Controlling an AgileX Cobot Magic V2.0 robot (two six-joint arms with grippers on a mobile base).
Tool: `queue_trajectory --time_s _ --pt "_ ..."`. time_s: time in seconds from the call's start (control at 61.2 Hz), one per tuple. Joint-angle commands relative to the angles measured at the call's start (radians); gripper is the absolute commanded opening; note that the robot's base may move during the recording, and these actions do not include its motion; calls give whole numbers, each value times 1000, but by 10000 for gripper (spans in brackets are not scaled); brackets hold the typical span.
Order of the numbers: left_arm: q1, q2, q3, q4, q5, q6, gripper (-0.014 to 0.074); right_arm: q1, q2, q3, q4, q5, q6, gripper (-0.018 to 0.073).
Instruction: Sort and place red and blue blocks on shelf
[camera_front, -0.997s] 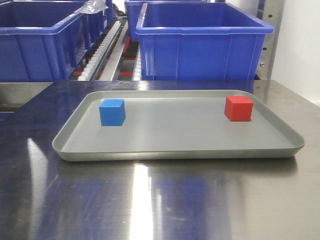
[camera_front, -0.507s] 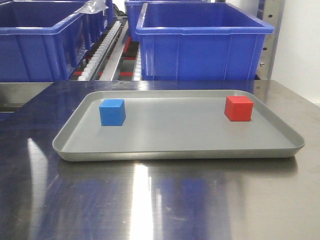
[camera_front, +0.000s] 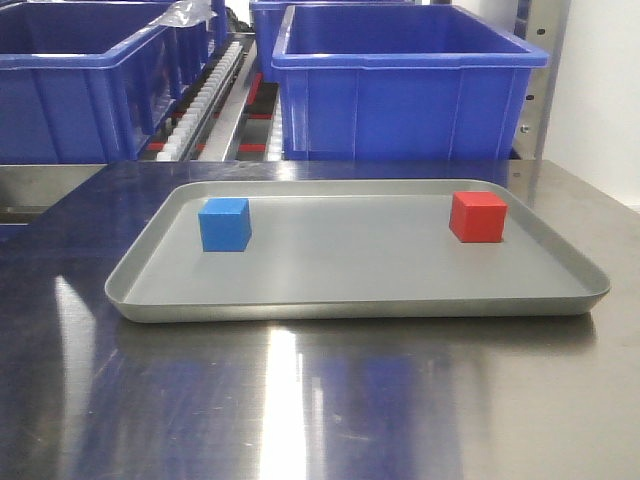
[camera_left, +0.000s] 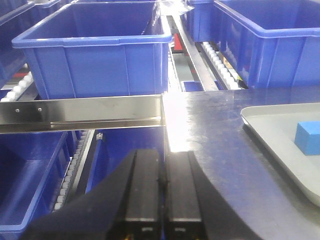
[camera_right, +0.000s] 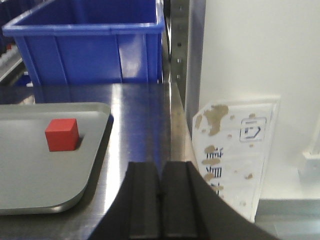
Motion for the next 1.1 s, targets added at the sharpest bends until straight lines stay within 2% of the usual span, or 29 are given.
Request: queue_trajectory --time_s 0.0,0.131,0.294,0.556,0.785,0.85,0.915,0.964,1.013,1.079 --pt "-1 8 36 -10 -88 -7 147 1 123 -111 0 -92 -8 60" --pt "-1 8 36 -10 -88 -7 147 2 340 -293 38 -68 -2 60" --pt "-1 8 36 -10 -88 -7 147 8 600 -554 147 87 -1 60" --pt "-1 8 36 -10 -88 -7 147 95 922 -843 148 292 -1 60" --pt "-1 8 36 -10 -88 -7 147 186 1109 -947 147 381 -1 69" --pt "-1 8 36 -10 -88 -7 147 203 1140 -950 147 377 -1 143" --pt "-1 8 36 -10 -88 -7 147 224 1163 -950 147 373 -1 291" --pt "-1 8 36 -10 -88 -7 147 235 1176 -950 147 368 -1 442" --pt "-1 8 36 -10 -88 -7 147 244 1187 -950 147 366 -1 540" --pt "-1 8 36 -10 -88 -7 147 253 1197 -950 147 357 -1 591"
